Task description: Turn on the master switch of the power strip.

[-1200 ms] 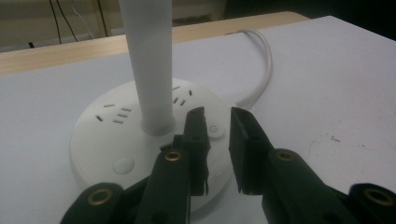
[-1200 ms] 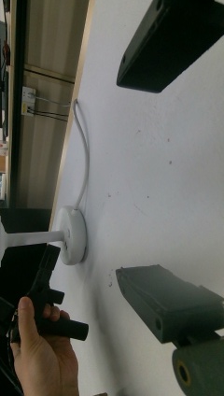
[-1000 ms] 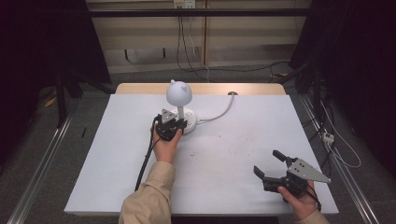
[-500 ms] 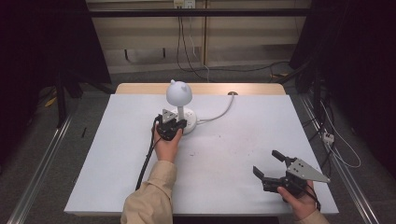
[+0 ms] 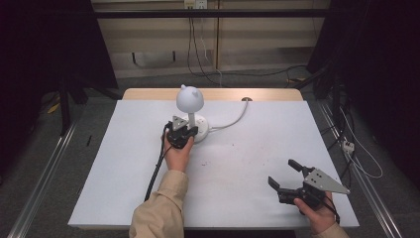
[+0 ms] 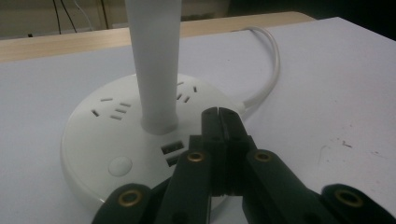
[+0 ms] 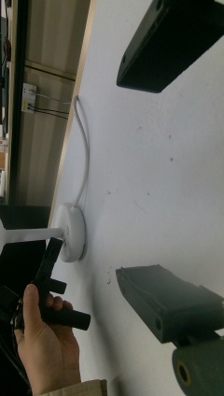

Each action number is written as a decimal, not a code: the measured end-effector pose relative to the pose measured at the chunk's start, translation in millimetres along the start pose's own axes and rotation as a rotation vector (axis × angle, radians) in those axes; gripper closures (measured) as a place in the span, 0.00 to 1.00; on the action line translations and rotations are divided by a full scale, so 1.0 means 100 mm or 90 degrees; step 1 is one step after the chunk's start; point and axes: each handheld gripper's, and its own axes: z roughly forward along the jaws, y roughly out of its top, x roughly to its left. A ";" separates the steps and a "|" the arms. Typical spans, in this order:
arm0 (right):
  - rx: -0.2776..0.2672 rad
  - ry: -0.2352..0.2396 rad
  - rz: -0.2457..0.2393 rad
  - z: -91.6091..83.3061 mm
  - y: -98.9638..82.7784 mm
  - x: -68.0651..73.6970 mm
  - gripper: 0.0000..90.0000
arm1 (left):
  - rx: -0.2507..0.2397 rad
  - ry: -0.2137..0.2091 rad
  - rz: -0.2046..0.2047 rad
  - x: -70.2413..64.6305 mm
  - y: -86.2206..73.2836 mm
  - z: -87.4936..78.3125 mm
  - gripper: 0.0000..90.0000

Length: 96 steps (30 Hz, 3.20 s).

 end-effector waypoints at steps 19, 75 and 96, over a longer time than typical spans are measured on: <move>-0.002 -0.005 0.001 -0.02 0.00 -0.01 0.08 | 0.010 0.015 0.008 -0.07 0.05 0.14 1.00; 0.000 0.007 -0.006 0.01 0.00 0.05 0.08 | 0.005 0.063 0.053 -0.17 -0.02 0.25 1.00; 0.006 0.011 -0.005 0.03 -0.01 0.06 0.08 | -0.005 0.024 0.024 -0.17 0.01 0.11 0.73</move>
